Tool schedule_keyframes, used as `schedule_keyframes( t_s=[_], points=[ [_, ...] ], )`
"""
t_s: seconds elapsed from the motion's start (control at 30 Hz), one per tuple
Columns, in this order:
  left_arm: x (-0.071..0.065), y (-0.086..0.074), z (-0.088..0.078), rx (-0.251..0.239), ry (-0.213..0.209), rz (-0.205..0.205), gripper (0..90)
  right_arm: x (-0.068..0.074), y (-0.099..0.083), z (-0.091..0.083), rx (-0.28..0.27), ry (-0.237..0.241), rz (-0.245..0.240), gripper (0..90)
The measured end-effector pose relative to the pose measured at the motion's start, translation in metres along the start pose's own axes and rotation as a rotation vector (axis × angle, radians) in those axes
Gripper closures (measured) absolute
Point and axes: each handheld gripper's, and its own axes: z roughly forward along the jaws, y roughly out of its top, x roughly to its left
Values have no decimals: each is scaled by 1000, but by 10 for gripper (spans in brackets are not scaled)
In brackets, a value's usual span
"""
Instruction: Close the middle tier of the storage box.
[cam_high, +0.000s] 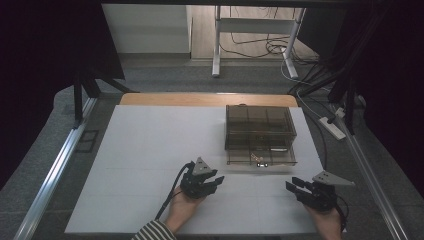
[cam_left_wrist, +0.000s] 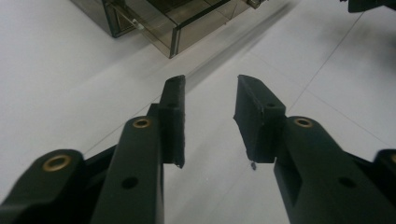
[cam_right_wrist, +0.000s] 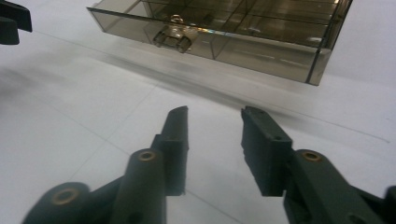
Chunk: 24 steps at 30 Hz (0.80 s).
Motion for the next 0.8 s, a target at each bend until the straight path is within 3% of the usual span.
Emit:
schedule_keyframes(
  t_s=[0.57,0.8],
  points=[
    [0,22,24,84,19,1,839,-12,17,14,87,9,-29,871],
    [0,30,35,107,23,-1,885,-18,25,21,119,-3,-26,895]
  ],
)
